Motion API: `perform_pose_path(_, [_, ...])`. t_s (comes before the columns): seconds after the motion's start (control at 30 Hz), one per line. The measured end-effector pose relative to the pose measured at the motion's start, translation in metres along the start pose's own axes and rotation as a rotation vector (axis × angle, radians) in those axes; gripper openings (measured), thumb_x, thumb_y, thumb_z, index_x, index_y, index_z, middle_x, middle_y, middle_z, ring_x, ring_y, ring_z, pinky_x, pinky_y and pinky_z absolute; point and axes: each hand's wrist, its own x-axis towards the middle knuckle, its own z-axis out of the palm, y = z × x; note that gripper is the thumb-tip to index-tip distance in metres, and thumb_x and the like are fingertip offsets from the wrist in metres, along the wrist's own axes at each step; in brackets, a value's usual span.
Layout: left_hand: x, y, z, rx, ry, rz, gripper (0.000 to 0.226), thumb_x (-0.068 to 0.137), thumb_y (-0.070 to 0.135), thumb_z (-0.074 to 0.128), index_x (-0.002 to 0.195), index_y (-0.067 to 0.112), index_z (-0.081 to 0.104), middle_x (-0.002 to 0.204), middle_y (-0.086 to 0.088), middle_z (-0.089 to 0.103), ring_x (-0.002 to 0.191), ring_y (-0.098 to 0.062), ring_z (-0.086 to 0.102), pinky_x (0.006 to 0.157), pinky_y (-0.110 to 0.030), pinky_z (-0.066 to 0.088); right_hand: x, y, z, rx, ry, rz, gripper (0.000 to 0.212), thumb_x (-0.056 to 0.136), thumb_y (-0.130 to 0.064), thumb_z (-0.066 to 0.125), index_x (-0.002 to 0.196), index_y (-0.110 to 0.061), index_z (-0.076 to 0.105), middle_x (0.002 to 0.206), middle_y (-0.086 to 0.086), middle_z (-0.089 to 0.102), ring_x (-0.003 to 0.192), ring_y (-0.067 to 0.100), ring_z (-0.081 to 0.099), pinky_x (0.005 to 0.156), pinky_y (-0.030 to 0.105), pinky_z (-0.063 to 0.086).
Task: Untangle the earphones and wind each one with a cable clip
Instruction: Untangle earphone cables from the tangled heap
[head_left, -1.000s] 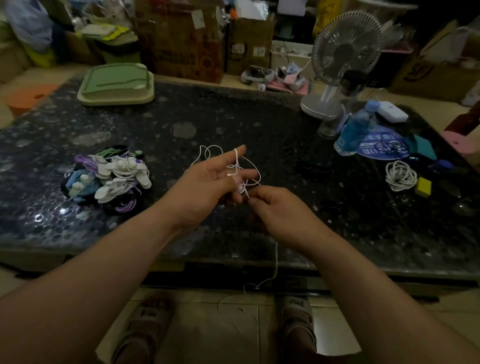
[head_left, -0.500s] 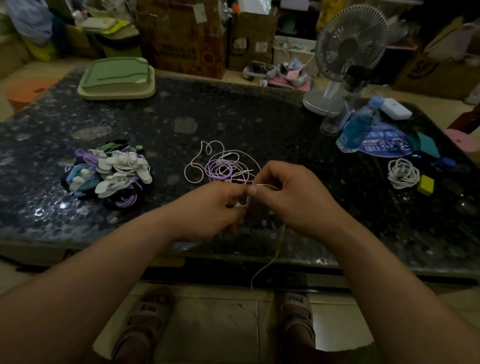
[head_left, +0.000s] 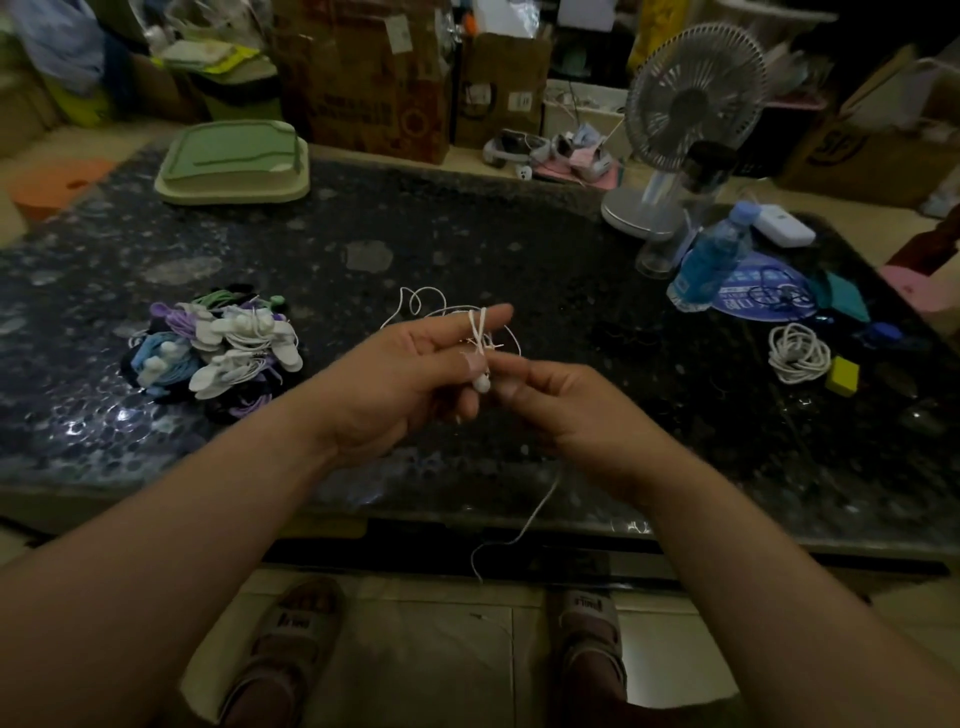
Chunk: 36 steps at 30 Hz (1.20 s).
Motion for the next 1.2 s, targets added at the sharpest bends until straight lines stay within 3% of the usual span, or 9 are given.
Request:
perform_pose_path(0.17, [0.008, -0.012, -0.007, 0.250, 0.182, 0.057, 0.052, 0.104, 0.002, 0.055, 0.152, 0.022, 0.050, 0.116, -0.004, 0.078, 0.064, -0.008, 0.059, 0.066, -0.019, 0.054, -0.005, -0.005, 0.021, -0.473, 0.029, -0.058, 0.025, 0.107, -0.027, 0.056, 0.087, -0.024, 0.071, 0.063, -0.009, 0.056, 0.054, 0.002, 0.045, 0.055, 0.025, 0.037])
perform_pose_path(0.3, [0.006, -0.020, -0.010, 0.671, 0.156, 0.049, 0.054, 0.105, 0.007, 0.056, 0.151, 0.034, 0.051, 0.089, 0.010, 0.078, 0.065, -0.009, 0.064, 0.066, -0.024, 0.051, -0.004, -0.008, 0.013, -0.583, 0.137, -0.068, 0.018, 0.101, -0.031, 0.066, 0.088, -0.022, 0.073, 0.068, -0.017, 0.065, 0.058, 0.004, 0.057, 0.055, 0.021, 0.043])
perform_pose_path(0.43, [0.001, -0.026, -0.010, 0.998, -0.015, 0.031, 0.030, 0.103, 0.013, 0.057, 0.119, 0.035, 0.069, 0.073, 0.006, 0.070, 0.060, -0.006, 0.063, 0.063, -0.024, 0.048, -0.004, -0.015, 0.002, -0.532, 0.215, -0.146, 0.009, 0.095, -0.028, 0.074, 0.088, -0.023, 0.072, 0.070, -0.010, 0.065, 0.062, 0.000, 0.058, 0.058, 0.016, 0.042])
perform_pose_path(0.53, [-0.005, -0.019, -0.001, 0.859, -0.225, -0.055, 0.029, 0.103, 0.008, 0.056, 0.111, 0.034, 0.067, 0.084, -0.003, 0.075, 0.069, -0.018, 0.068, 0.070, -0.040, 0.058, -0.005, -0.019, -0.005, -0.408, 0.188, -0.172, 0.004, 0.095, -0.021, 0.075, 0.092, -0.019, 0.073, 0.079, -0.006, 0.071, 0.069, 0.000, 0.064, 0.063, 0.017, 0.050])
perform_pose_path(0.63, [-0.007, -0.008, 0.004, 0.496, -0.347, -0.123, 0.041, 0.105, 0.003, 0.054, 0.136, 0.029, 0.061, 0.113, -0.008, 0.077, 0.077, -0.024, 0.065, 0.074, -0.034, 0.058, -0.007, -0.020, -0.014, -0.077, 0.138, -0.114, 0.007, 0.096, -0.014, 0.071, 0.096, -0.007, 0.071, 0.078, -0.001, 0.070, 0.066, 0.007, 0.066, 0.062, 0.018, 0.053])
perform_pose_path(0.83, [-0.007, 0.000, 0.006, 0.008, -0.247, -0.051, 0.051, 0.096, 0.011, 0.057, 0.141, 0.033, 0.061, 0.114, -0.015, 0.074, 0.062, -0.013, 0.057, 0.060, -0.022, 0.051, -0.003, -0.006, -0.014, 0.301, 0.037, 0.021, 0.021, 0.104, -0.019, 0.058, 0.087, -0.017, 0.071, 0.066, -0.001, 0.056, 0.051, 0.007, 0.041, 0.047, 0.019, 0.029])
perform_pose_path(1.0, [0.008, -0.006, 0.000, 0.029, 0.083, 0.055, 0.046, 0.106, 0.010, 0.051, 0.144, 0.035, 0.054, 0.126, -0.002, 0.075, 0.046, -0.006, 0.042, 0.049, -0.016, 0.037, -0.005, 0.002, 0.018, -0.275, 0.075, -0.083, 0.022, 0.107, -0.028, 0.056, 0.106, -0.018, 0.077, 0.074, 0.007, 0.066, 0.064, 0.007, 0.053, 0.063, 0.029, 0.043])
perform_pose_path(1.1, [0.012, -0.016, -0.003, 0.118, 0.183, 0.088, 0.047, 0.106, 0.007, 0.051, 0.147, 0.032, 0.052, 0.123, -0.001, 0.076, 0.043, -0.005, 0.038, 0.044, -0.014, 0.037, -0.004, 0.001, 0.033, -0.391, 0.047, -0.106, 0.022, 0.107, -0.026, 0.054, 0.101, -0.022, 0.075, 0.059, -0.013, 0.056, 0.051, 0.000, 0.046, 0.051, 0.017, 0.035])
perform_pose_path(1.2, [0.012, -0.021, -0.005, 0.264, 0.227, 0.104, 0.050, 0.107, 0.007, 0.053, 0.150, 0.032, 0.050, 0.120, 0.001, 0.077, 0.059, -0.003, 0.056, 0.049, -0.013, 0.041, -0.006, -0.002, 0.035, -0.476, 0.044, -0.143, 0.021, 0.107, -0.024, 0.055, 0.097, -0.021, 0.073, 0.059, -0.021, 0.056, 0.052, 0.000, 0.050, 0.051, 0.015, 0.034])
